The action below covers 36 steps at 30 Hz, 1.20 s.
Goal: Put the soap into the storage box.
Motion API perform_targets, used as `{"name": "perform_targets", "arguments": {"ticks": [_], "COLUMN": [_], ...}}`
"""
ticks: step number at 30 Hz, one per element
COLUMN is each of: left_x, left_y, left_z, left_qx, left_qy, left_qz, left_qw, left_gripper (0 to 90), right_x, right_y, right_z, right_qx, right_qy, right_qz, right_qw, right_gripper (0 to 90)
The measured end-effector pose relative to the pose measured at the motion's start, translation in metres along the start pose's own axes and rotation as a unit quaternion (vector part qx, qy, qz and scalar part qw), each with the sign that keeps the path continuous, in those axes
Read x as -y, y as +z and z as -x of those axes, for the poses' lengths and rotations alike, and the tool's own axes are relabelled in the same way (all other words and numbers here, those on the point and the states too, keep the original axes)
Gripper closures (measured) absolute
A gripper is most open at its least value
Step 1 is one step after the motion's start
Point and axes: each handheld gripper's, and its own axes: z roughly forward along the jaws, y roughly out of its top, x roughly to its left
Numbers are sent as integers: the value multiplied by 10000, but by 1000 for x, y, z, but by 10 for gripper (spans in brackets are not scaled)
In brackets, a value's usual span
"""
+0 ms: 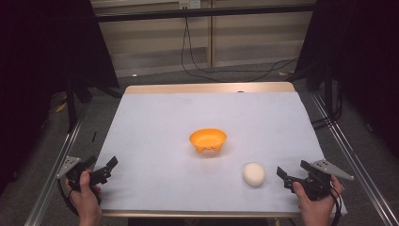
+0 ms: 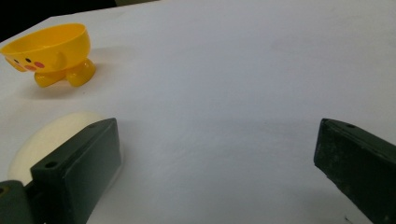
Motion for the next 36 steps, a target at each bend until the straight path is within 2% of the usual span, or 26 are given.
{"name": "perform_targets", "arguments": {"ticks": [3, 5, 6, 7, 8, 9, 10, 13, 14, 16, 20, 22, 24, 25, 26, 32, 33, 34, 36], "left_x": [0, 1, 1, 1, 1, 1, 1, 1, 1, 1, 1, 1, 1, 1, 1, 2, 2, 2, 2], "left_y": [0, 0, 0, 1, 1, 1, 1, 1, 1, 2, 2, 2, 3, 3, 3, 2, 2, 2, 2], "left_z": [1, 3, 4, 4, 4, 5, 5, 6, 7, 6, 7, 7, 7, 7, 8, 10, 10, 11, 12], "left_qx": [-30, -57, -167, -127, -127, -130, -133, -155, -180, -200, -196, -203, -216, -216, -217, -201, -201, -193, -178], "left_qy": [51, 96, 93, 186, 186, 196, 220, 224, 234, 262, 263, 262, 267, 267, 297, 380, 380, 452, 414], "left_qz": [7, -15, -26, -52, -52, -33, -42, -44, -50, -86, -88, -109, -119, -119, -130, -47, -47, -50, -45], "left_qw": [10000, 9999, 9998, 9997, 9997, 9997, 9997, 9996, 9996, 9994, 9994, 9994, 9993, 9993, 9992, 9991, 9991, 9988, 9990], "left_gripper": [0, 0, 0, 0, 0, 0, 0, 0, 0, 0, 0, 0, 0, 0, 0, 0, 0, 0, 0], "right_x": [0, -2, -4, -7, -7, -12, -15, -25, -33, -39, -48, -52, -55, -56, -57, -60, -60, -61, -61], "right_y": [0, 0, 1, 1, 1, 1, 1, 0, 0, 1, 6, 10, 15, 16, 19, 29, 29, 31, 32], "right_z": [1, 3, 2, 1, 1, -2, -4, -7, -11, -16, -24, -27, -31, -32, -35, -47, -47, -50, -51], "right_qx": [-56, -199, -289, -312, -312, -303, -303, -343, -401, -388, -558, -652, -717, -741, -831, -1031, -1031, -1112, -1148], "right_qy": [50, 65, -8, -93, -93, -367, -448, -567, -793, -1045, -1356, -1447, -1639, -1694, -1790, -2046, -2046, -2160, -2169], "right_qz": [-27, -100, -167, -232, -232, -412, -453, -551, -685, -870, -1319, -1594, -1908, -1992, -2109, -2411, -2411, -2467, -2472], "right_qw": [10000, 9997, 9994, 9992, 9992, 9980, 9975, 9963, 9937, 9900, 9804, 9744, 9652, 9624, 9574, 9431, 9431, 9382, 9374], "right_gripper": [4, 2, 0, 0, 0, 0, 0, 0, 0, 0, 0, 4, 4, 5, 5, 15, 15, 18, 25]}}
